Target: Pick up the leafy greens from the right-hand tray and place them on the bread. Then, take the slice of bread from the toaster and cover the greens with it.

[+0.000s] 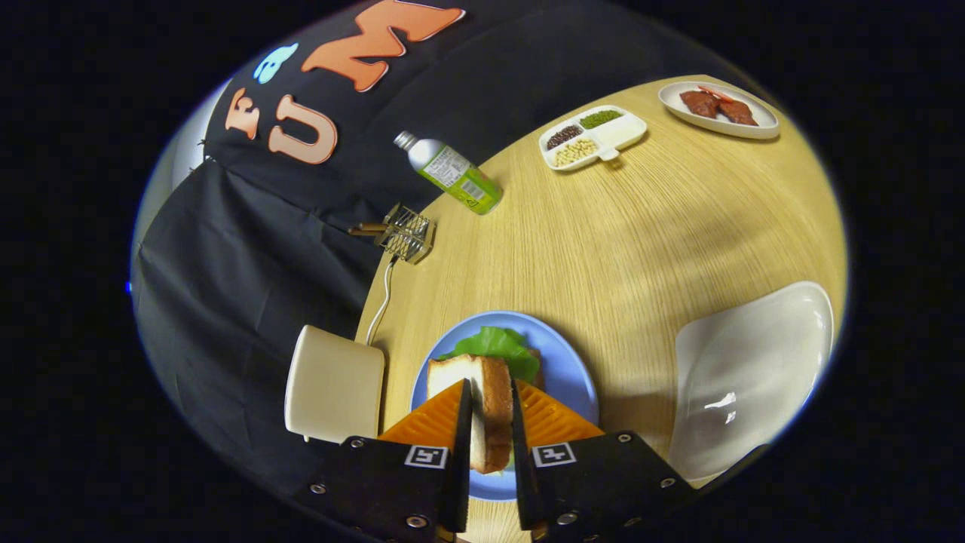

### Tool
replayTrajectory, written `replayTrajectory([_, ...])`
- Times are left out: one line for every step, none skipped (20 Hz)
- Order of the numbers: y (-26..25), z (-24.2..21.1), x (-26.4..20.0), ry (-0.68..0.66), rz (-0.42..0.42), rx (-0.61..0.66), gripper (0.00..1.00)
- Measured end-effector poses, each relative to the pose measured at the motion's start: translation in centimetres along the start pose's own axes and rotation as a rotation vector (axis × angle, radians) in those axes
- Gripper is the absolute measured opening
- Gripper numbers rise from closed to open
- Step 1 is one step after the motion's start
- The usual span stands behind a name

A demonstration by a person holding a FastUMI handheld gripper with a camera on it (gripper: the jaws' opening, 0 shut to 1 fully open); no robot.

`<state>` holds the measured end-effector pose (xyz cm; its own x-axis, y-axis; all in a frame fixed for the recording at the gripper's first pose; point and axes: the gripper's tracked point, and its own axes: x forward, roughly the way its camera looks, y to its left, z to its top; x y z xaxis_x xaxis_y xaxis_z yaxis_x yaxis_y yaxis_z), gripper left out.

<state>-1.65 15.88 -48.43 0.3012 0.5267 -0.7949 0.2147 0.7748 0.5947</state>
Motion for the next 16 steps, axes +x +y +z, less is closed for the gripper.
replayTrajectory([-0.4,0.1,-0.4,-0.009,-0.041,-0.049,0.31])
replayTrajectory([-0.9,0.5,-0.8,-0.019,-0.086,-0.097,0.35])
replayTrajectory([-0.8,0.8,-1.1,-0.024,-0.117,-0.135,0.44])
replayTrajectory([-0.5,1.1,-1.6,-0.032,-0.13,-0.156,0.46])
replayTrajectory([0.3,1.7,-2.0,-0.044,-0.131,-0.173,0.5])
replayTrajectory([1.2,2.4,-2.6,-0.063,-0.133,-0.196,0.52])
replayTrajectory([2.2,3.2,-3.6,-0.09,-0.135,-0.225,0.55])
replayTrajectory([3.2,4.5,-4.6,-0.132,-0.142,-0.259,0.57])
replayTrajectory([4.5,5.7,-5.7,-0.177,-0.146,-0.294,0.61])
replayTrajectory([5.8,6.7,-7.0,-0.223,-0.15,-0.323,0.63])
replayTrajectory([7.2,7.6,-8.2,-0.267,-0.147,-0.348,0.66])
replayTrajectory([8.6,8.4,-9.4,-0.308,-0.142,-0.373,0.67])
replayTrajectory([9.9,9.3,-10.7,-0.348,-0.138,-0.395,0.68])
replayTrajectory([11.1,9.9,-11.9,-0.388,-0.136,-0.419,0.69])
replayTrajectory([12.3,10.5,-13.3,-0.427,-0.132,-0.441,0.72])
replayTrajectory([13.4,11.0,-14.5,-0.466,-0.127,-0.465,0.72])
